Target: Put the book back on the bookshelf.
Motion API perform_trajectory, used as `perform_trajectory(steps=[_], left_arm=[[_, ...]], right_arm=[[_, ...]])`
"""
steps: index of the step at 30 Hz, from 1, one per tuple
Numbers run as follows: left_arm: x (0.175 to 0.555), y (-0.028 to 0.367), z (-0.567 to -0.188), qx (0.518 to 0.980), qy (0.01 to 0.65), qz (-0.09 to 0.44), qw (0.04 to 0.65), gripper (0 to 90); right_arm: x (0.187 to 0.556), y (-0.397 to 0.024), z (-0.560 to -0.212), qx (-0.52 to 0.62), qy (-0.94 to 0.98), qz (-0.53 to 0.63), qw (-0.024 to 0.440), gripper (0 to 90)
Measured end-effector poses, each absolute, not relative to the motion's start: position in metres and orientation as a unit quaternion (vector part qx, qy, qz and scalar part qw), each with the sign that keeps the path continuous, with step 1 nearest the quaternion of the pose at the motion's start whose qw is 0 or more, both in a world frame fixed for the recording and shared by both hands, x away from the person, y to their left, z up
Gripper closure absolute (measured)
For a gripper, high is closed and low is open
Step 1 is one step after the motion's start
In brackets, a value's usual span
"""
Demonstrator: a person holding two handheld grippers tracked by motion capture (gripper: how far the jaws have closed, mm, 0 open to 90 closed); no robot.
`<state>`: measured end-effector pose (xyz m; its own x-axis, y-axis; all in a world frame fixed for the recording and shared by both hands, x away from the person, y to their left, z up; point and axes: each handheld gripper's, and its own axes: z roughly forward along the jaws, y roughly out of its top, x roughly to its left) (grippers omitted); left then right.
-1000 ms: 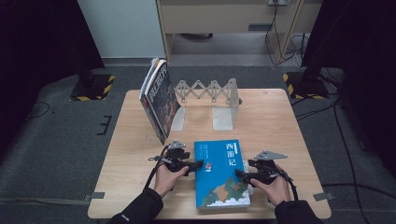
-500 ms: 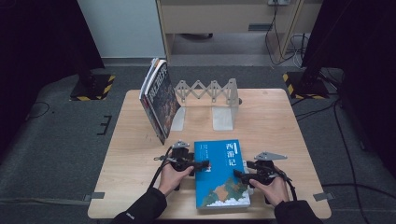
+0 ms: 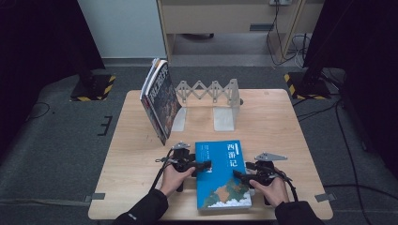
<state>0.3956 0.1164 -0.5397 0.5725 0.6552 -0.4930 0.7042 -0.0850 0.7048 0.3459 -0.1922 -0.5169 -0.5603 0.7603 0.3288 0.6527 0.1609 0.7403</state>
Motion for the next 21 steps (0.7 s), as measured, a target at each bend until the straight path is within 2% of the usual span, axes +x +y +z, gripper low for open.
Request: perform_trajectory(steps=[15,21], left_arm=[[0.3958,0.1106,-0.5441,0.718,0.466,-0.026,0.517,0.0],[0.3949,0.1062,-0.5423,0.731,0.463,-0.006,0.501,0.0]], right_arm=[[0.3445,-0.1902,-0.5207,0.473,0.747,0.465,0.039,27.3],[0.3445,-0.1901,-0.5207,0.473,0.747,0.465,0.041,27.1]])
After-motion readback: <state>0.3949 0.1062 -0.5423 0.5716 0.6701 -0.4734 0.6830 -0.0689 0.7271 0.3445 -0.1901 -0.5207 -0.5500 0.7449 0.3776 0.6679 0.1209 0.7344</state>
